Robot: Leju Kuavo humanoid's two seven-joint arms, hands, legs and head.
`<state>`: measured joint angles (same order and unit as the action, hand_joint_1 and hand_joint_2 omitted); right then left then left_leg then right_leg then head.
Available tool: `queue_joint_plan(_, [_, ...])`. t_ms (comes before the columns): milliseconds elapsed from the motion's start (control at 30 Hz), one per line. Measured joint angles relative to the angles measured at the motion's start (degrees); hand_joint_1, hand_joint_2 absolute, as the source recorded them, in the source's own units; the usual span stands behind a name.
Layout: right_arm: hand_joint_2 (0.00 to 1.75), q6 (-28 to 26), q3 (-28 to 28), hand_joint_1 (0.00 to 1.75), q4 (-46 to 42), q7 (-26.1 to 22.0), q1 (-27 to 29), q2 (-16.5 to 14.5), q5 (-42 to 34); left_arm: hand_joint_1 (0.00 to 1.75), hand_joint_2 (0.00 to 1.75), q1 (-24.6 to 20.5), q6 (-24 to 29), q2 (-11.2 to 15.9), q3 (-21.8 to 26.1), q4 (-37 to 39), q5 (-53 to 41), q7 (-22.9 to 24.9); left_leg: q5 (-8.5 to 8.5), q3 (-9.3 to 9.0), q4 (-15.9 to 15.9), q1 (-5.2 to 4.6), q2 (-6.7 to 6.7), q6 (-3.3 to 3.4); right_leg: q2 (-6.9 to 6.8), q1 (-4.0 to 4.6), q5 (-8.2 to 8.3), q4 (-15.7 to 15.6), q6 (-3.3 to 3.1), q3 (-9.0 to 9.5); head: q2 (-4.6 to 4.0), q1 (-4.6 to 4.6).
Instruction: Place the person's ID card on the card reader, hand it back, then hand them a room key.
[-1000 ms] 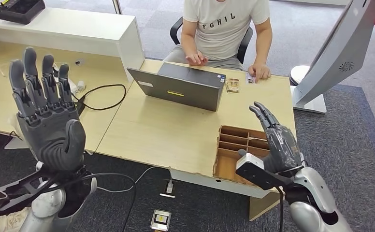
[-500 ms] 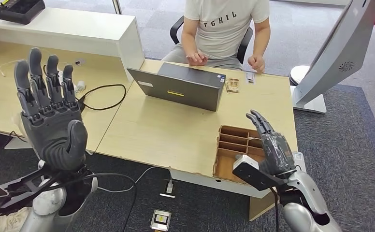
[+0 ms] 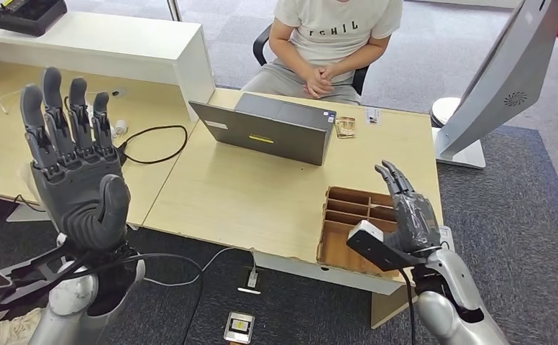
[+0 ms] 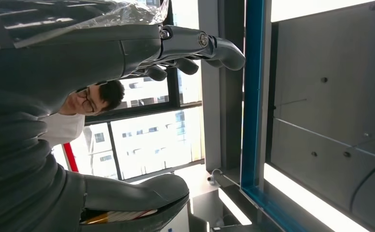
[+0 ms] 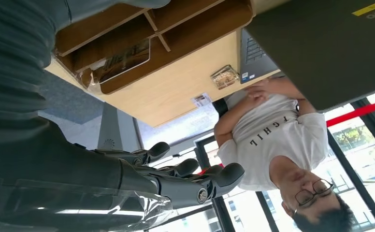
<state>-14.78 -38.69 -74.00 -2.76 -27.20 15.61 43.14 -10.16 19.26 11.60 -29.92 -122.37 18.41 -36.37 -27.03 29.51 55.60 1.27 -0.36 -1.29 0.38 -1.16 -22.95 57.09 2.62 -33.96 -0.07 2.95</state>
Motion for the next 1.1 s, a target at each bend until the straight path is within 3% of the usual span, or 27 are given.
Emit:
queue_joint_plan(533, [1.75,-1.74,0.03,0.0,11.79,-0.4,-2.73,-2.02,-0.36,0.0,1.75,-1.65,0.72,-0.01,-0.07,1.28,0.45,-0.03,0.0,0.0,0.01,0.0,0.0,0.0,0.0,0.0,0.0,0.0,0.0,-0.01,0.0,-0.01])
queue_joint_plan(1033, [1.75,-1.85,2.22,0.0,16.03,0.91,-2.58,-0.78,-0.98,0.0,1.75,-1.67,0.4,-0.03,-0.02,1.46,0.63,-0.11,0.0,-0.02,0.01,0.0,0.0,0.0,0.01,0.0,0.0,0.0,0.0,-0.01,0.0,0.0])
queue_joint_plan(1100, [1.75,-1.81,2.62,0.1,16.09,0.98,-2.37,-0.67,-0.86,0.0,1.75,-1.68,0.25,-0.03,-0.02,1.46,0.73,-0.11,0.0,-0.02,0.01,0.0,0.0,0.0,0.01,0.0,0.0,0.0,0.0,-0.01,0.0,0.0])
